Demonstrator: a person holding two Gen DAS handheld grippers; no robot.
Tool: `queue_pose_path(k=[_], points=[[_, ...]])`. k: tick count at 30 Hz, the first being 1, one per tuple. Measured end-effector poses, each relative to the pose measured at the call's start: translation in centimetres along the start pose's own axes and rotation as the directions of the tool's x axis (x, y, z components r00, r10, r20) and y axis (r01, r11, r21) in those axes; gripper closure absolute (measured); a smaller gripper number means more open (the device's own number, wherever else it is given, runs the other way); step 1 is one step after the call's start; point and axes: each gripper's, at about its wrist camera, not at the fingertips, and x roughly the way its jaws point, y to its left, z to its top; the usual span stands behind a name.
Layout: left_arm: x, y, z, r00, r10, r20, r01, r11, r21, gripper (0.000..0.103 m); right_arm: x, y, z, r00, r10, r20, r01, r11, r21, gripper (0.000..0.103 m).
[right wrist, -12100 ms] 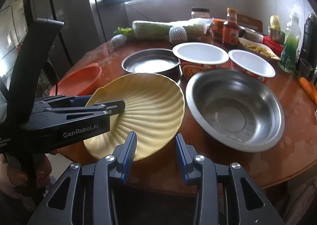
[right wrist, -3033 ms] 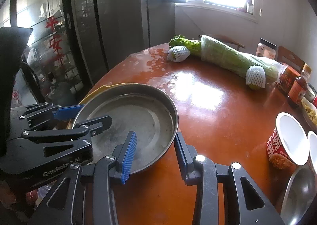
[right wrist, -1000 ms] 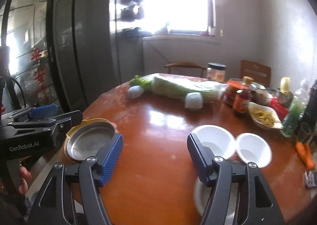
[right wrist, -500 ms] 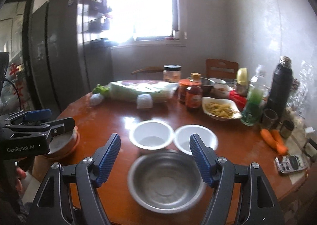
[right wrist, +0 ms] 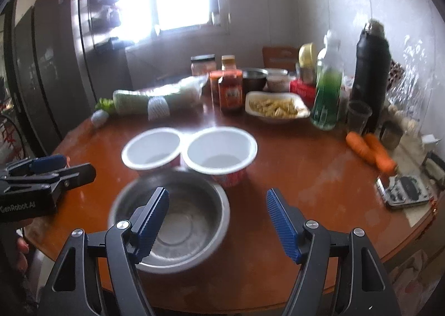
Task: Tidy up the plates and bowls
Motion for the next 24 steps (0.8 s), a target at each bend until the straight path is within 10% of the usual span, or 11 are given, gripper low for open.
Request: queue_pose_path(k=[18, 24], points=[[6.4, -1.4, -2.0, 0.993, -0.003, -0.121, 0.004, 1.000, 0.004, 0.019, 5.6, -0.6, -2.3, 0.993, 0.056, -0.099, -0.057, 0.998, -0.008, 0.056], [7.2, -1.8, -2.1, 0.990, -0.040, -0.139, 0.041, 0.999, 0.003, 0.050, 6.0, -0.2, -2.4, 0.992, 0.072, -0.103, -0.076, 0.997, -0.027, 0.067]])
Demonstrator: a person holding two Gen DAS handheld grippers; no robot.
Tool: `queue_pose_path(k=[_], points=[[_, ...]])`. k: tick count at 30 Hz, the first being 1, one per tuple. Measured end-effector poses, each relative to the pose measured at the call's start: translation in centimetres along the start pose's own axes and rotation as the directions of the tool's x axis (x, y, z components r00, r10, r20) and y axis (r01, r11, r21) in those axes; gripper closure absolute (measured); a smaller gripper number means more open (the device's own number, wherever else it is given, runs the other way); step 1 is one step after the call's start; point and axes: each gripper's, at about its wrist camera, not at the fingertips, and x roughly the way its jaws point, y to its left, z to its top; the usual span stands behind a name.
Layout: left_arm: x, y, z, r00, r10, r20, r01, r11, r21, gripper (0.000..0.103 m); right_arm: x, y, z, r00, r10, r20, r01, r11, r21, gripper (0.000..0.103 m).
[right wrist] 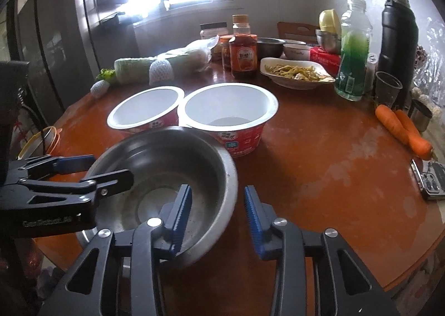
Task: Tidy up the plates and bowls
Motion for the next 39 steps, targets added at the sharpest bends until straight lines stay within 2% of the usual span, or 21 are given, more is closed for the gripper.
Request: queue_pose_path(k=[1, 4, 13, 21, 29, 39], points=[[0.2, 0.0, 0.0, 1.000, -0.008, -0.008, 0.008, 1.000, -0.003, 0.058, 0.0, 0.2, 0.0, 1.000, 0.002, -0.001, -0.002, 1.000, -0.008, 0.068], [0.4, -0.2, -0.3, 0.999, -0.037, -0.020, 0.037, 0.999, 0.001, 0.066, 0.0, 0.6, -0.1, 1.000, 0.003, -0.003, -0.003, 1.000, -0.019, 0.069], [-2.1, 1.7, -1.6, 1.000, -0.026, -0.003, 0.026, 0.999, -0.025, 0.066, -1.0, 2.7, -0.4, 0.999, 0.030, -0.022, -0.031, 0.998, -0.058, 0.070], [-5.1, 5.7, -3.5, 1.000, 0.025, 0.007, -0.025, 0.997, -0.077, 0.066, -2.4, 7.8, -0.1, 0.997, 0.081, -0.003, -0.081, 0.987, -0.140, 0.069], [-5.9, 8.8, -4.3, 0.999, 0.047, 0.025, -0.043, 0.992, -0.121, 0.066, -1.3, 11.9, -0.4, 0.994, 0.102, -0.040, -0.108, 0.975, -0.195, 0.068], [-4.6, 8.9, -4.0, 0.998, 0.050, 0.027, -0.046, 0.992, -0.113, 0.066, 0.1, 12.0, -0.2, 0.994, 0.088, -0.065, -0.098, 0.979, -0.179, 0.068]])
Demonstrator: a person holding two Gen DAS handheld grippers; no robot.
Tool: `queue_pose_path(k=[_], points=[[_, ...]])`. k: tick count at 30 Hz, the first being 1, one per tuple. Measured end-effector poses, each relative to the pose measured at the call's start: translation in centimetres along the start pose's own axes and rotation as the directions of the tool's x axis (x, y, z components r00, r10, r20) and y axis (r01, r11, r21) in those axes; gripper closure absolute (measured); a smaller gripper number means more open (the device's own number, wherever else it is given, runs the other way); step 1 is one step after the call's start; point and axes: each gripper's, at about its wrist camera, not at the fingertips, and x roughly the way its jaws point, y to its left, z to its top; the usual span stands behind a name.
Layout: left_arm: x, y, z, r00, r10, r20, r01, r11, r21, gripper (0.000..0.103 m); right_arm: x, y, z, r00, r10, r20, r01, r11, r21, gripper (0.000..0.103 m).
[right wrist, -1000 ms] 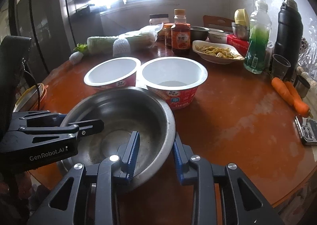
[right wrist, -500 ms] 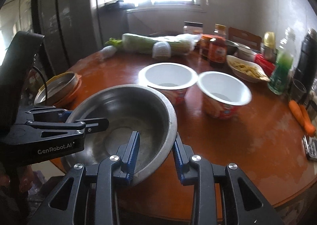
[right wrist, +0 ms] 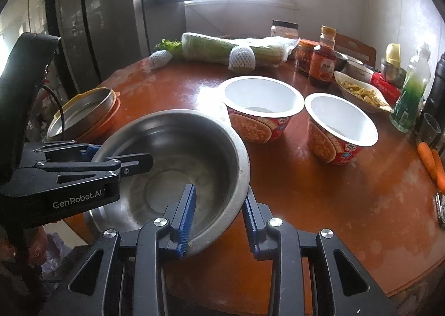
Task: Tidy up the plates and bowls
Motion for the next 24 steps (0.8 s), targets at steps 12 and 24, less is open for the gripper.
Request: queue_pose_path(k=[12, 24], points=[[0.9, -0.9, 0.2, 1.000, 0.012, 0.002, -0.012, 0.999, 0.032, 0.066, 0.9, -1.4, 0.0, 1.000, -0.002, -0.008, 0.002, 0.999, 0.040, 0.068], [0.1, -0.8, 0.6, 0.999, 0.010, 0.037, -0.011, 1.000, 0.028, 0.043, 0.9, -1.8, 0.3, 1.000, 0.021, -0.008, -0.020, 0.997, 0.080, 0.060]])
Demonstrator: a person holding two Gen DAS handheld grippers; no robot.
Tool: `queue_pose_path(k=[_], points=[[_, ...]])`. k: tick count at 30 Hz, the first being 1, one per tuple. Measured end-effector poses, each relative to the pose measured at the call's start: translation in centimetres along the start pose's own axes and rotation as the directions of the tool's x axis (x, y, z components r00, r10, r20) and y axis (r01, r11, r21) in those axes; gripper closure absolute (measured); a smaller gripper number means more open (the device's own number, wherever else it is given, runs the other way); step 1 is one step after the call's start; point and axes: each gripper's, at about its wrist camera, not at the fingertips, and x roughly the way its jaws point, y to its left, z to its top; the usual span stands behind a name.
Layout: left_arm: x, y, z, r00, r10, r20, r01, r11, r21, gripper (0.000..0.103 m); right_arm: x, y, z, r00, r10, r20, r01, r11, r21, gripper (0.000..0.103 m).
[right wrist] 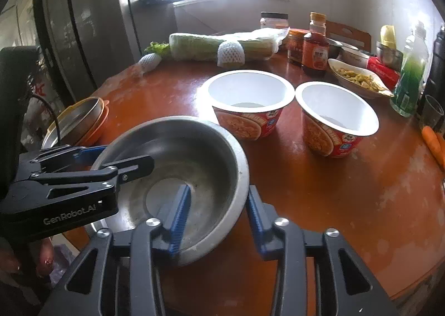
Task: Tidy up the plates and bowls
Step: 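Open the left gripper and move it to the larger white paper bowl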
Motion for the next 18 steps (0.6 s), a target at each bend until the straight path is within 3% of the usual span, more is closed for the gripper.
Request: queue_pose_path(k=[6, 18], points=[[-1.2, 0.1, 0.2, 1.000, 0.009, 0.022, -0.009, 1.000, -0.002, 0.039, -0.9, -0.5, 0.3, 1.000, 0.003, 0.019, -0.004, 1.000, 0.028, 0.054], [-4.7, -0.5, 1.8, 0.994, 0.032, 0.102, -0.032, 0.999, -0.004, 0.035, -4.7, -0.8, 1.2, 0.995, -0.009, 0.100, 0.005, 0.999, 0.044, 0.051]])
